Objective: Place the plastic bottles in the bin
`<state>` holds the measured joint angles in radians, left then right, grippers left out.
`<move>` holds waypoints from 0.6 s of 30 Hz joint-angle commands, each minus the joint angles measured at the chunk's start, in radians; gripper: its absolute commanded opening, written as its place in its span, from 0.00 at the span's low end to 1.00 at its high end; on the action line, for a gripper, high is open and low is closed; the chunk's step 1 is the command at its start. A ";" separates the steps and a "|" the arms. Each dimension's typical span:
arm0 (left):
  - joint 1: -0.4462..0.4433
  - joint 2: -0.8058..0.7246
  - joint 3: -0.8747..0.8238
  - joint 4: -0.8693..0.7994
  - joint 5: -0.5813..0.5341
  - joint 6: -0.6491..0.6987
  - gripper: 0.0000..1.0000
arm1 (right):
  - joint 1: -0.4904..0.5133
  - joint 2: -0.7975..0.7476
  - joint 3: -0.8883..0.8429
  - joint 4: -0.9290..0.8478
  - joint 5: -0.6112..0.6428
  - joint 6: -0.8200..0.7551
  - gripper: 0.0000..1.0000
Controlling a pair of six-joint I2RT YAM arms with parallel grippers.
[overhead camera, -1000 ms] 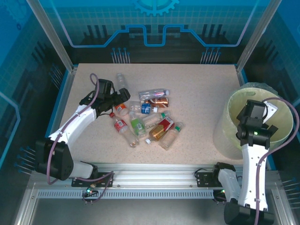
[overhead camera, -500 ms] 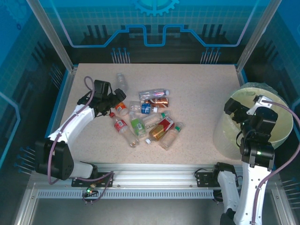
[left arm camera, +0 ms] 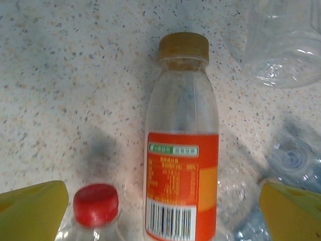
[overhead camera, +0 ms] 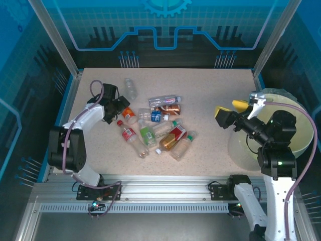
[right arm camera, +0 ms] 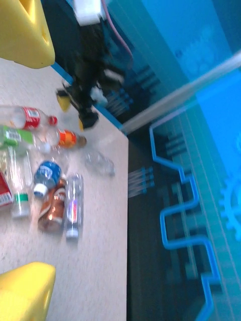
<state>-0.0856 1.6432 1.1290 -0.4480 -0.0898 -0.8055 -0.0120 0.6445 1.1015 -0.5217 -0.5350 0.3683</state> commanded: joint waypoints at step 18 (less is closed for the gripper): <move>0.039 0.359 0.278 -0.026 0.137 0.245 0.82 | 0.445 0.137 0.078 -0.005 0.270 -0.105 1.00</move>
<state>-0.0540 1.9766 1.3727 -0.4480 -0.0021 -0.6006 0.3996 0.7708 1.1412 -0.5228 -0.3260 0.2958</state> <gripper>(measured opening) 0.828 0.997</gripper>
